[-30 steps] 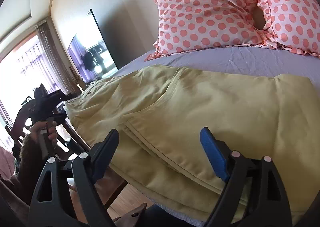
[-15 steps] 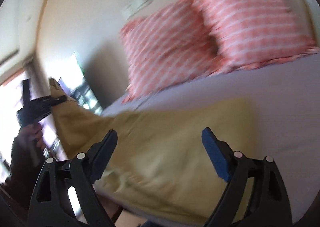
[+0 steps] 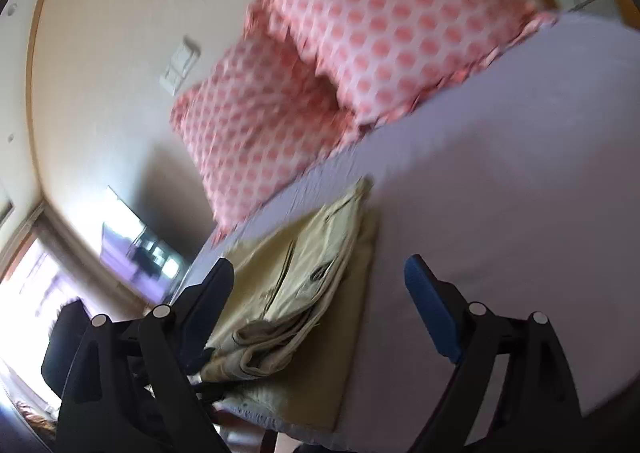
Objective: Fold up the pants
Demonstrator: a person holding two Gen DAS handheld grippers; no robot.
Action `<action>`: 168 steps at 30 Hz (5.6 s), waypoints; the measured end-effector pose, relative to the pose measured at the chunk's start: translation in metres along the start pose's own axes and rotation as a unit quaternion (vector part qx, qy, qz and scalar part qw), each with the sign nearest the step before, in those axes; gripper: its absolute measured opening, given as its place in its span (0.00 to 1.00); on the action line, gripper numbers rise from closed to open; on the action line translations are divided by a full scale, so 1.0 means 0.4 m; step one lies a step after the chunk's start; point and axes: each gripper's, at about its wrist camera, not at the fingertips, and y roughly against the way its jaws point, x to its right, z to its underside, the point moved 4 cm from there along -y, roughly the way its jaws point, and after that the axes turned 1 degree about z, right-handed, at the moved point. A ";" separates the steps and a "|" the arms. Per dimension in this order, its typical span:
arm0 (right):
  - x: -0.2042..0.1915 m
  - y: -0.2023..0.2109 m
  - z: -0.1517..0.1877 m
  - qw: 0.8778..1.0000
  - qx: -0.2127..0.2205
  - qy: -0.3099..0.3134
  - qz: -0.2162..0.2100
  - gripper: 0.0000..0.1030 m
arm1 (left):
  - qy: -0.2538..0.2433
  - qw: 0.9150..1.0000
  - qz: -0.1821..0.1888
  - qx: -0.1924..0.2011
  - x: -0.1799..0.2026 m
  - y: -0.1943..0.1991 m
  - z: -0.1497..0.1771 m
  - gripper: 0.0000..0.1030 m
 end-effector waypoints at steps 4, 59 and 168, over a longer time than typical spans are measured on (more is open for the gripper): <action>-0.007 -0.090 0.007 0.997 -0.069 0.023 0.005 0.72 | 0.122 0.991 0.000 0.060 -0.173 0.150 0.002 0.64; -0.018 -0.337 -0.185 0.985 -0.153 -0.040 0.065 0.90 | 0.320 0.939 -0.086 -0.092 -0.618 -0.168 -0.014 0.69; -0.209 -0.202 0.220 0.929 -0.069 0.214 0.293 0.99 | 0.264 0.926 -0.263 -0.056 -0.368 0.029 0.223 0.98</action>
